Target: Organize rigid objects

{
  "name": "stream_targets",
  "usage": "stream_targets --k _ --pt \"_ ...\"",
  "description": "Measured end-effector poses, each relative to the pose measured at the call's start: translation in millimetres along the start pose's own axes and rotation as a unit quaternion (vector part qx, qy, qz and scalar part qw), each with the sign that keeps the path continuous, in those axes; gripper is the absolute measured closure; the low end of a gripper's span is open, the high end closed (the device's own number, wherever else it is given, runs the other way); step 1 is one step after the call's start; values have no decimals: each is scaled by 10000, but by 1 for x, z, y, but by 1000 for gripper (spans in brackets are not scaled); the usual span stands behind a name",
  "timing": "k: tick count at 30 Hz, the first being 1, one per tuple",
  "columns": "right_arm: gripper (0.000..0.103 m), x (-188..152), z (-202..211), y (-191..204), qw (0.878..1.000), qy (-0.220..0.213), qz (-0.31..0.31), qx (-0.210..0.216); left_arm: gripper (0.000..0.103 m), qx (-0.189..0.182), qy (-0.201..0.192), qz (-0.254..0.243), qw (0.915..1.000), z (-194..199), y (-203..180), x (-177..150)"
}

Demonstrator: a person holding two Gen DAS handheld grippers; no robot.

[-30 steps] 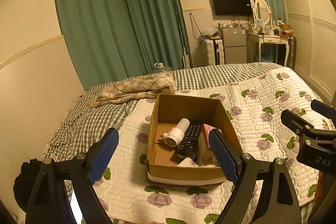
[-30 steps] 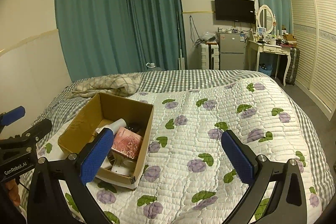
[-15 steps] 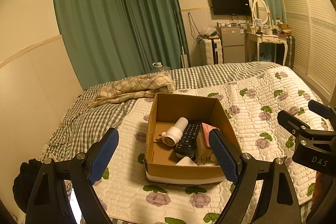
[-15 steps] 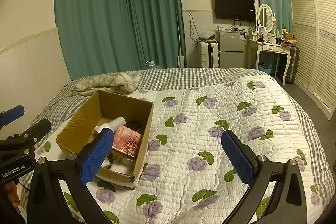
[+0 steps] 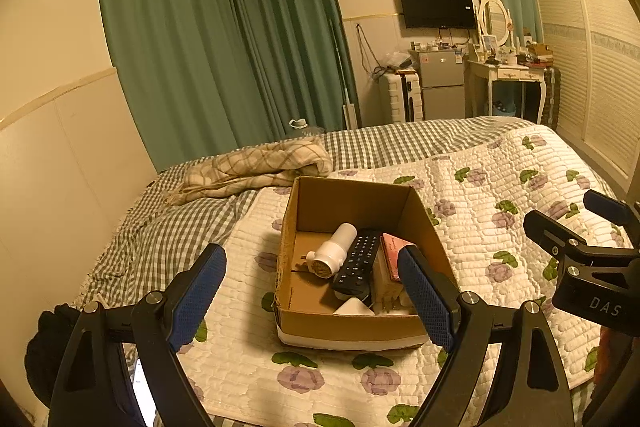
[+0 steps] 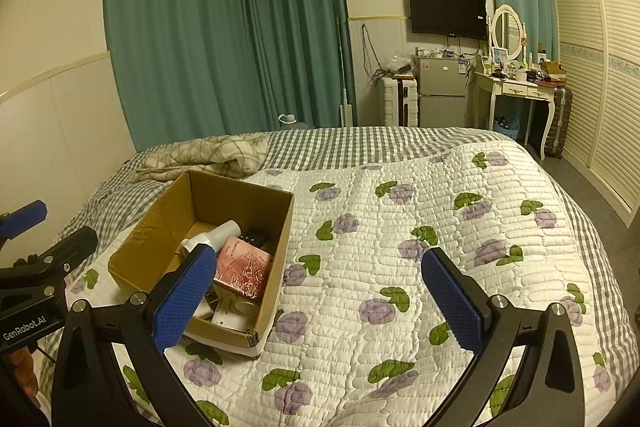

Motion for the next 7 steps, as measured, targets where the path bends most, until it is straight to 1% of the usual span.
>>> stream_targets --k 5,7 --pt "0 -1 0 1 10000 4 -1 14 12 63 46 -60 10000 0 0 -1" --pt "0 -1 0 2 10000 9 -3 18 12 32 56 -51 10000 0 0 -1"
Point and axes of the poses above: each gripper's, at about its wrist camera, not at the fingertips, and z roughly against the way its jaws point, y to its left, x to its top, the point moved 3 cm from there along -z, roughly the way its jaws point, and after that the axes turned 13 degrees about -y, right-handed, at the moved point
